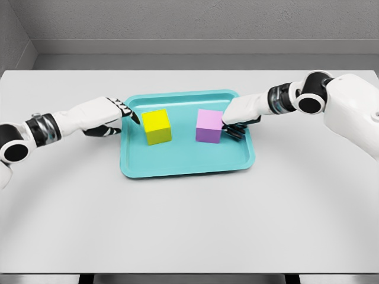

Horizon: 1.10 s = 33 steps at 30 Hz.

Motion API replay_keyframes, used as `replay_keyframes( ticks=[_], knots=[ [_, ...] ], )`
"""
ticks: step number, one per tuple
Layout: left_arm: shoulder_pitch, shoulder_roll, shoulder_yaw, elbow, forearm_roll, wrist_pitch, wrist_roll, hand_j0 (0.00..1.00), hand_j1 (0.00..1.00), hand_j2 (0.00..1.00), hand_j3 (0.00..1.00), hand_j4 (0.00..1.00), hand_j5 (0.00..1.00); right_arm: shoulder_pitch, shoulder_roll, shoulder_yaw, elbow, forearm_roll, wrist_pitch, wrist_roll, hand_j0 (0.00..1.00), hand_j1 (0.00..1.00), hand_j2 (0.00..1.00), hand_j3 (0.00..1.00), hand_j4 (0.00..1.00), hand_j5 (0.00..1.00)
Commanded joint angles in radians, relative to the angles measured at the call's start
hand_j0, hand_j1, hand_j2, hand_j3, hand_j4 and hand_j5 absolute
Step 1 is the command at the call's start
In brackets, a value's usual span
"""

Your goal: Push two cubes

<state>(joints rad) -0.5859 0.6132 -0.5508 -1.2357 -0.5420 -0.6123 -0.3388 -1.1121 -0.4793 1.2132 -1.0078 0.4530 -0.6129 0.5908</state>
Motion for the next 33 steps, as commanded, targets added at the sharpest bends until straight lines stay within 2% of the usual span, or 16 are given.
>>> replay_keyframes(
  ticks=[1,6,18,27,33],
  knots=[
    [-0.002,-0.018,0.000,0.039,0.005,0.001,-0.003,0.66,0.66,0.66,0.66,0.66,0.66,0.000,0.005,-0.001,0.000,-0.004,0.002,0.000,0.12,0.12,0.12,0.12,0.12,0.12],
    [-0.014,-0.053,0.000,0.070,0.005,0.001,-0.028,0.66,0.66,0.66,0.66,0.66,0.66,-0.006,0.019,-0.001,0.008,-0.004,0.002,0.001,0.11,0.11,0.11,0.11,0.11,0.11],
    [-0.026,-0.082,-0.001,0.073,0.004,0.001,-0.066,0.66,0.66,0.66,0.66,0.66,0.66,-0.008,0.036,0.000,0.014,-0.002,0.002,0.001,0.11,0.11,0.11,0.11,0.11,0.11],
    [-0.046,-0.101,0.000,0.117,-0.010,0.001,-0.077,0.66,0.66,0.66,0.66,0.66,0.66,-0.014,0.051,0.000,0.087,-0.002,0.002,0.001,0.12,0.12,0.12,0.12,0.12,0.12],
    [-0.061,-0.124,0.000,0.139,-0.012,0.001,-0.088,0.66,0.66,0.66,0.66,0.66,0.66,-0.014,0.065,0.000,0.100,-0.002,0.002,0.001,0.12,0.12,0.12,0.12,0.12,0.12]
  ],
)
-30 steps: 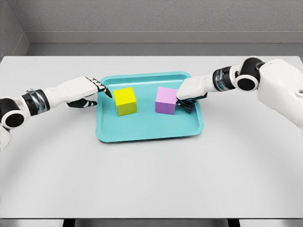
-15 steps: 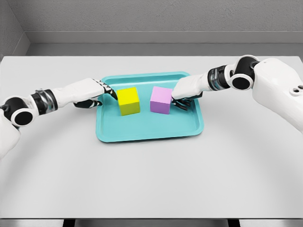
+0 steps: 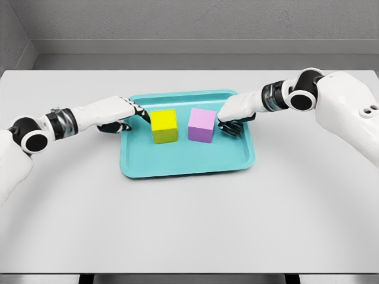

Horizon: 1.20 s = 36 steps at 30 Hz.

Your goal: Push two cubes

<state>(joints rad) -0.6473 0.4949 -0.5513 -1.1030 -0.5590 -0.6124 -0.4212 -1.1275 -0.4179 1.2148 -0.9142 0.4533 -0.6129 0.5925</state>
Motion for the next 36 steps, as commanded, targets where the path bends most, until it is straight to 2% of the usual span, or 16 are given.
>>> replay_keyframes(
  ticks=[1,7,27,36],
  knots=[
    [0.000,-0.006,0.001,0.006,0.005,0.002,-0.005,0.66,0.66,0.66,0.66,0.66,0.66,0.000,0.007,-0.001,0.006,-0.002,0.002,0.000,0.12,0.12,0.12,0.12,0.12,0.12],
    [-0.002,-0.013,0.001,0.012,0.005,0.002,-0.008,0.66,0.66,0.66,0.66,0.66,0.66,-0.009,0.025,-0.001,0.029,-0.002,0.002,0.000,0.12,0.12,0.12,0.12,0.12,0.12],
    [-0.029,-0.036,0.001,0.045,0.005,0.002,-0.041,0.66,0.66,0.66,0.66,0.66,0.66,-0.020,0.059,0.003,0.026,0.001,0.002,0.006,0.12,0.12,0.12,0.12,0.12,0.12],
    [-0.026,-0.019,0.005,0.040,0.019,0.002,-0.041,0.64,0.64,0.64,0.64,0.64,0.64,-0.021,0.056,0.011,0.100,-0.001,0.002,0.004,0.12,0.12,0.12,0.12,0.12,0.12]
  ],
)
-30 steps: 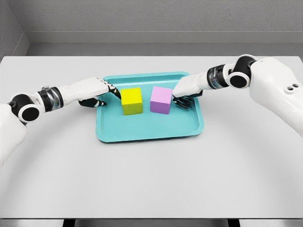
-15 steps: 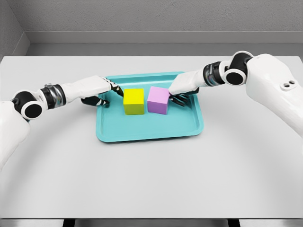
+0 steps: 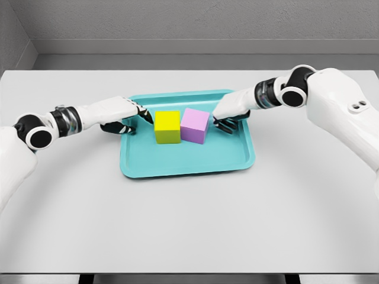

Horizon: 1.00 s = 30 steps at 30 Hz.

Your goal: Push two cubes

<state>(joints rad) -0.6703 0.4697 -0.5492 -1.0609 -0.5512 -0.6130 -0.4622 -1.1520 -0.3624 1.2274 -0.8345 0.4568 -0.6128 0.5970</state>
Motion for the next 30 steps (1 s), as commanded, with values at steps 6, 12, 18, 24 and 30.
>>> replay_keyframes(
  ticks=[6,12,18,24,30],
  knots=[
    [0.012,0.063,0.009,-0.097,0.063,0.002,0.002,0.64,0.64,0.64,0.64,0.64,0.64,-0.005,0.022,0.000,0.057,-0.003,0.002,0.000,0.12,0.12,0.12,0.12,0.12,0.12],
    [0.041,0.092,0.011,-0.134,0.077,0.002,0.002,0.64,0.64,0.64,0.64,0.64,0.64,-0.006,0.036,0.000,0.069,-0.003,0.002,0.000,0.12,0.12,0.12,0.12,0.12,0.12],
    [0.090,0.119,0.011,-0.214,0.116,0.002,0.000,0.63,0.63,0.63,0.63,0.63,0.63,-0.014,0.054,0.000,0.077,-0.003,0.002,0.000,0.12,0.12,0.12,0.12,0.12,0.12],
    [0.137,0.181,0.011,-0.297,0.168,0.002,0.000,0.63,0.63,0.63,0.63,0.63,0.63,-0.018,0.066,0.000,0.075,-0.003,0.002,0.000,0.12,0.12,0.12,0.12,0.12,0.12],
    [0.199,0.211,0.012,-0.425,0.186,0.002,0.000,0.62,0.62,0.62,0.62,0.62,0.62,-0.020,0.069,0.000,0.075,-0.004,0.002,0.000,0.12,0.12,0.12,0.12,0.12,0.12]
  ],
)
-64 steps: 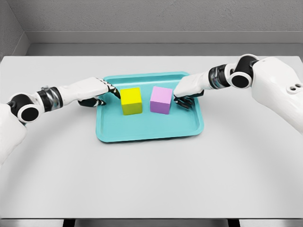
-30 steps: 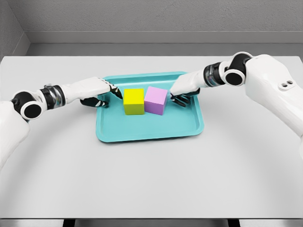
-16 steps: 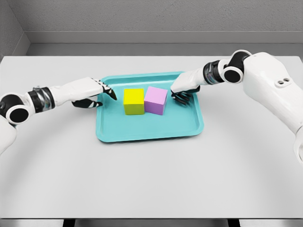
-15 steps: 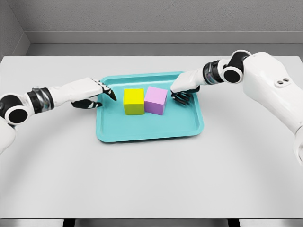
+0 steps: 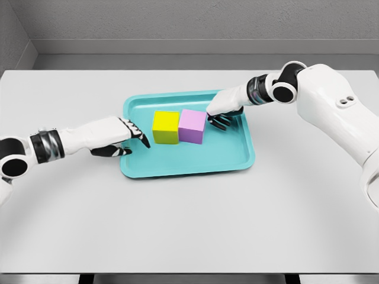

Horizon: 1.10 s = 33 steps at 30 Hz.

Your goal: Push two cubes

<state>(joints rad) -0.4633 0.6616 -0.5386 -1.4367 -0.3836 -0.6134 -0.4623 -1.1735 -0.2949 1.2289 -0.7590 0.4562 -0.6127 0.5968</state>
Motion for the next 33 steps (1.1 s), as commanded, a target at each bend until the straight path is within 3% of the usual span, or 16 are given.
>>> replay_keyframes(
  ticks=[1,4,18,28,32,33],
  knots=[
    [0.002,0.030,0.002,-0.077,0.023,0.003,0.001,0.61,0.61,0.61,0.61,0.61,0.61,0.000,0.000,-0.002,0.000,-0.004,0.002,0.000,0.12,0.12,0.12,0.12,0.12,0.12],
    [0.009,0.033,0.002,-0.106,0.023,0.003,0.001,0.61,0.61,0.61,0.61,0.61,0.61,-0.005,0.002,-0.002,0.001,-0.002,0.002,0.000,0.12,0.12,0.12,0.12,0.12,0.12],
    [0.023,-0.059,-0.011,-0.094,0.002,0.003,-0.044,0.61,0.61,0.61,0.61,0.61,0.61,-0.012,0.016,-0.003,0.001,-0.002,0.002,0.000,0.12,0.12,0.12,0.12,0.12,0.12],
    [0.009,-0.135,-0.012,0.021,-0.017,0.003,-0.064,0.61,0.61,0.61,0.61,0.61,0.61,-0.017,0.016,-0.003,0.000,-0.002,0.002,0.000,0.12,0.12,0.12,0.12,0.12,0.12],
    [0.012,-0.125,-0.008,0.007,-0.006,0.003,-0.064,0.61,0.61,0.61,0.61,0.61,0.61,-0.018,0.003,-0.003,0.000,-0.002,0.002,-0.003,0.12,0.12,0.12,0.12,0.12,0.12],
    [0.018,-0.112,-0.001,-0.047,0.006,0.003,-0.062,0.61,0.61,0.61,0.61,0.61,0.61,-0.018,0.002,-0.003,0.000,-0.002,0.002,-0.003,0.12,0.12,0.12,0.12,0.12,0.12]
  ],
)
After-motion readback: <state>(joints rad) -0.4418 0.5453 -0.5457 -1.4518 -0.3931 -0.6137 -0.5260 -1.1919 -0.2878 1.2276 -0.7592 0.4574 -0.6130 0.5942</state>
